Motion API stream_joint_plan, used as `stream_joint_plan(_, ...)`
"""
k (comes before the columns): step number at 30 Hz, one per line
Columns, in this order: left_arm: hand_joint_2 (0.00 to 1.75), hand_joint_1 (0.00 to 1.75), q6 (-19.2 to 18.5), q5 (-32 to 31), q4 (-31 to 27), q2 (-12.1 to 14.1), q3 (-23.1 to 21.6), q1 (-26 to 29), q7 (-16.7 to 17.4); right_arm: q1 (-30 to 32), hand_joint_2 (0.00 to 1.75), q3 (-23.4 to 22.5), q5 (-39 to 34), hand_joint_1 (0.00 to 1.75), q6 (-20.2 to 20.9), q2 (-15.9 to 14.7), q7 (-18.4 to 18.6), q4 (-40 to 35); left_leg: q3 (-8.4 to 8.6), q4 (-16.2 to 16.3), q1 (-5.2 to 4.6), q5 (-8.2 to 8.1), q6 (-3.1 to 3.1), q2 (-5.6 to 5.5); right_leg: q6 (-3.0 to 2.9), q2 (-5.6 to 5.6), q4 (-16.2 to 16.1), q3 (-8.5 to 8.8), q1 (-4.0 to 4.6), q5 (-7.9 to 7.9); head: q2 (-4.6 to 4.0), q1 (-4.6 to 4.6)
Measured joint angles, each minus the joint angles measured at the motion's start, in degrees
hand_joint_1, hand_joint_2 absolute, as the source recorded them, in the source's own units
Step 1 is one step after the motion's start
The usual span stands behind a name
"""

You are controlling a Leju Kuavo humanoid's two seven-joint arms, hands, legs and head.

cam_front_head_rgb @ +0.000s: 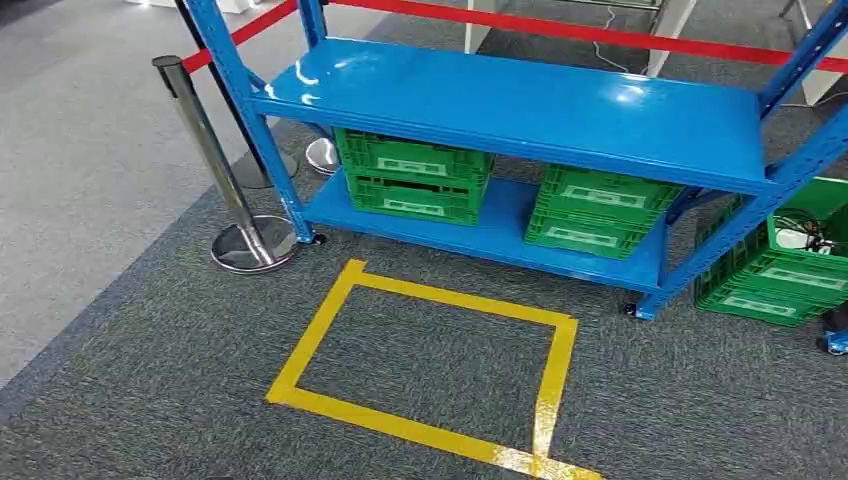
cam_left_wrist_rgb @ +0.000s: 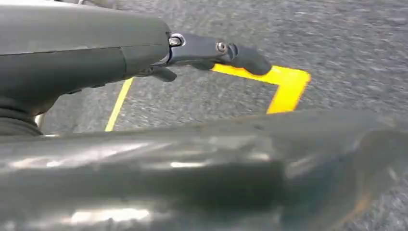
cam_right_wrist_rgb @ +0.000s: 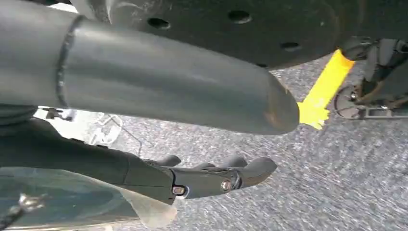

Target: Take the parts from the cabinet and place them on the table.

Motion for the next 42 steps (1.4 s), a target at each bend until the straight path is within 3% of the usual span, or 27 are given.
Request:
stream_joint_plan(2,0.00,0.00,0.2,0.0,0.0,0.0,0.2,0.1,0.0,0.1,0.00,0.0,0.1,0.00,0.0,0.0,0.0,0.0,0.20,-1.0,0.46,0.76,0.76,0.30,0.66,-0.52,0.3,-0.60,-0.12,-0.32,0.00,-0.07)
stream_joint_plan(3,0.00,0.00,0.2,0.0,0.0,0.0,0.2,0.1,0.0,0.1,0.00,0.0,0.1,0.00,0.0,0.0,0.0,0.0,0.21,-1.1,0.43,0.86,0.98,0.48,0.90,-2.06,1.4,-1.08,-0.04,-1.42,0.00,0.09)
stream_joint_plan(4,0.00,0.00,0.2,0.0,0.0,-0.1,0.2,0.1,-0.1,0.0,0.00,0.0,0.2,0.00,0.1,0.0,0.0,0.0,0.07,-1.1,0.43,0.90,1.18,0.59,1.06,-2.83,4.8,-2.62,-0.02,-3.67,0.00,0.37)
stream_joint_plan(6,0.00,0.00,0.2,0.0,0.0,-0.1,0.3,0.3,-0.1,-0.1,0.00,0.0,0.2,0.00,0.1,0.0,-0.1,0.0,-0.05,-1.1,0.40,0.90,1.20,1.26,1.42,-3.15,13.9,-6.70,-0.09,-7.90,0.00,0.31)
stream_joint_plan(7,0.00,0.00,0.3,0.0,0.0,-0.1,0.3,0.3,-0.1,0.0,0.00,0.0,0.2,0.00,0.2,0.0,-0.2,0.0,-0.09,-1.0,0.40,0.90,1.19,1.57,1.63,-3.22,17.1,-8.10,-0.12,-8.70,0.00,0.37)
stream_joint_plan(8,0.00,0.00,0.3,0.0,0.0,-0.1,0.5,0.3,-0.1,0.1,0.00,0.0,0.2,0.00,0.3,0.0,-0.2,0.0,-0.07,-1.0,0.42,0.89,1.18,1.75,1.74,-3.29,17.0,-7.95,-0.21,-7.89,0.00,0.31)
stream_joint_plan(9,0.00,0.00,0.3,0.0,0.0,-0.1,0.6,0.3,-0.1,0.2,0.00,0.0,0.3,0.00,0.4,0.0,-0.2,0.0,-0.05,-1.0,0.44,0.88,1.17,1.78,1.82,-3.38,14.6,-6.57,-0.31,-6.12,0.00,0.33)
stream_joint_plan(11,0.00,0.00,0.3,0.0,0.0,-0.2,0.6,0.2,-0.2,0.1,0.00,0.0,0.4,0.00,0.5,0.0,-0.4,0.0,0.09,-0.9,0.55,0.70,0.82,1.84,1.87,-3.89,4.6,-1.04,-0.57,-1.50,0.00,0.35)
stream_joint_plan(12,0.00,0.00,0.3,0.0,0.0,-0.2,0.6,0.2,-0.2,0.0,0.00,0.0,0.4,0.00,0.6,0.0,-0.5,0.0,0.09,-0.7,0.49,0.56,0.44,1.91,1.94,-4.51,0.6,0.96,-0.66,-1.49,0.00,0.35)
stream_joint_plan(13,0.00,0.00,0.3,0.0,0.0,-0.1,0.7,0.2,-0.3,-0.1,0.00,0.0,0.5,0.00,0.7,0.0,-0.5,0.0,-0.10,-0.1,0.07,0.31,-0.01,1.84,1.38,-4.21,-0.1,1.27,-0.33,-1.88,0.00,0.39)
stream_joint_plan(16,0.00,0.00,0.3,0.0,0.0,-0.1,0.7,0.3,-0.4,0.0,0.00,0.0,0.5,0.00,0.8,-0.1,-0.5,0.0,-0.01,-0.5,0.29,0.75,-0.79,1.95,0.18,-4.00,0.2,1.51,-0.02,-1.67,0.00,0.22)
stream_joint_plan(18,0.00,0.00,0.3,0.0,0.0,0.0,0.7,0.2,-0.4,0.0,0.00,0.0,0.5,0.00,0.7,-0.1,-0.5,0.0,-0.38,0.7,0.52,-0.53,-1.42,1.68,-0.48,-3.90,-0.1,1.71,-0.36,-1.34,0.00,0.11)
stream_joint_plan(21,0.00,0.00,0.3,0.0,0.0,0.0,0.7,0.3,-0.5,0.0,0.00,0.0,0.6,0.00,0.9,-0.1,-0.5,0.0,-6.02,13.2,0.51,-6.69,-1.86,1.58,-1.16,-3.82,-0.1,1.76,-0.20,-1.56,0.00,-0.15)
stream_joint_plan(22,0.00,0.00,0.3,0.0,0.0,0.0,0.7,0.3,-0.5,0.0,0.00,0.0,0.6,0.00,0.9,-0.1,-0.5,0.0,-7.74,16.7,0.51,-7.62,-1.85,1.57,-1.27,-3.76,-0.1,1.81,-0.09,-1.64,0.00,-0.15)
stream_joint_plan(23,0.00,0.00,0.3,0.0,0.0,0.0,0.7,0.4,-0.5,0.1,0.00,0.0,0.5,0.00,0.9,-0.1,-0.5,0.0,-8.38,17.6,0.50,-7.14,-1.73,1.52,-1.36,-3.63,-0.1,1.95,0.00,-1.71,0.00,-0.13)
stream_joint_plan(24,0.00,0.00,0.3,0.0,0.0,0.0,0.7,0.4,-0.5,0.1,0.00,0.0,0.6,0.00,1.0,-0.1,-0.5,0.0,-7.78,16.0,0.47,-5.34,-1.50,1.50,-1.41,-3.43,-0.1,2.13,0.11,-1.83,0.00,-0.13)
stream_joint_plan(26,0.00,0.00,0.3,0.0,0.0,0.0,0.7,0.4,-0.7,0.1,0.00,0.0,0.6,0.00,1.0,-0.1,-0.5,0.0,-3.85,6.9,0.23,0.29,-0.56,1.37,-1.37,-3.10,-0.1,2.74,0.36,-2.11,0.00,-0.13)
stream_joint_plan(27,0.00,0.00,0.3,-0.1,0.0,0.1,0.7,0.4,-0.7,0.0,0.00,0.0,0.6,0.00,1.0,0.0,-0.5,0.0,-1.96,2.3,-0.07,2.18,0.16,1.11,-1.35,-3.05,-0.1,3.00,0.41,-2.29,0.00,-0.13)
stream_joint_plan(28,0.00,0.00,0.3,-0.1,0.0,0.2,0.8,0.3,-0.7,0.1,0.00,0.0,0.5,0.00,1.1,0.0,-0.5,0.0,-1.28,1.5,-0.22,1.02,0.71,0.96,-1.10,-3.09,-0.2,2.25,0.48,-2.45,0.00,0.00)
stream_joint_plan(31,0.00,0.00,0.3,-0.2,0.0,0.2,0.8,0.3,-0.8,-0.1,0.00,0.0,0.6,0.00,1.1,0.1,-0.5,0.0,-1.13,0.2,-0.51,0.71,0.52,1.05,-0.26,-3.03,-0.4,2.51,0.28,-2.45,0.00,-0.11)
stream_joint_plan(33,0.00,0.00,0.4,-0.2,0.0,0.3,0.8,0.5,-0.8,0.0,0.00,0.0,0.6,0.00,1.2,0.2,-0.5,0.0,-0.20,-1.4,0.20,1.27,0.79,1.15,0.37,-3.03,-0.1,2.52,0.27,-3.06,0.02,-0.18)
stream_joint_plan(35,0.00,0.00,0.4,-0.2,0.0,0.3,0.8,0.3,-0.8,-0.1,0.00,0.0,0.6,0.00,1.2,0.2,-0.5,0.0,0.13,-1.7,0.26,1.16,1.17,1.15,0.69,-3.26,6.1,-0.76,0.32,-5.97,0.00,0.24)
stream_joint_plan(37,0.00,0.00,0.3,-0.2,0.0,0.1,0.8,0.3,-0.8,-0.1,0.00,0.0,0.7,0.00,1.2,0.2,-0.7,0.0,0.32,-1.6,0.25,0.85,1.30,1.34,1.15,-3.27,15.3,-6.29,0.13,-9.20,0.00,0.33)
stream_joint_plan(38,0.00,0.00,0.2,-0.2,0.0,0.2,0.8,0.3,-0.8,0.0,0.00,0.0,0.7,0.00,1.3,0.2,-0.7,0.0,0.55,-1.6,0.26,0.61,1.29,1.35,1.33,-3.30,17.8,-8.20,0.05,-9.04,0.00,0.33)
stream_joint_plan(39,0.00,0.00,0.2,-0.2,0.0,0.2,0.8,0.3,-0.8,0.2,0.00,0.0,0.7,0.00,1.3,0.2,-0.7,0.0,0.96,-1.6,0.30,0.32,1.21,1.34,1.51,-3.34,16.9,-8.36,-0.12,-7.18,0.00,0.35)
stream_joint_plan(40,0.00,0.00,0.2,-0.2,0.0,0.2,0.9,0.4,-0.8,0.3,0.00,0.0,0.7,0.00,1.4,0.1,-0.7,0.0,1.47,-1.6,0.41,-0.05,1.08,1.33,1.67,-3.43,13.5,-7.10,-0.28,-4.24,0.00,0.35)
stream_joint_plan(42,0.00,0.00,0.2,-0.4,0.0,0.1,0.9,0.4,-0.8,0.4,0.00,0.0,0.8,0.00,1.4,0.1,-0.7,0.0,2.60,-1.5,0.63,-0.89,0.52,1.26,1.98,-3.92,3.1,-2.56,-0.66,1.62,0.00,0.39)
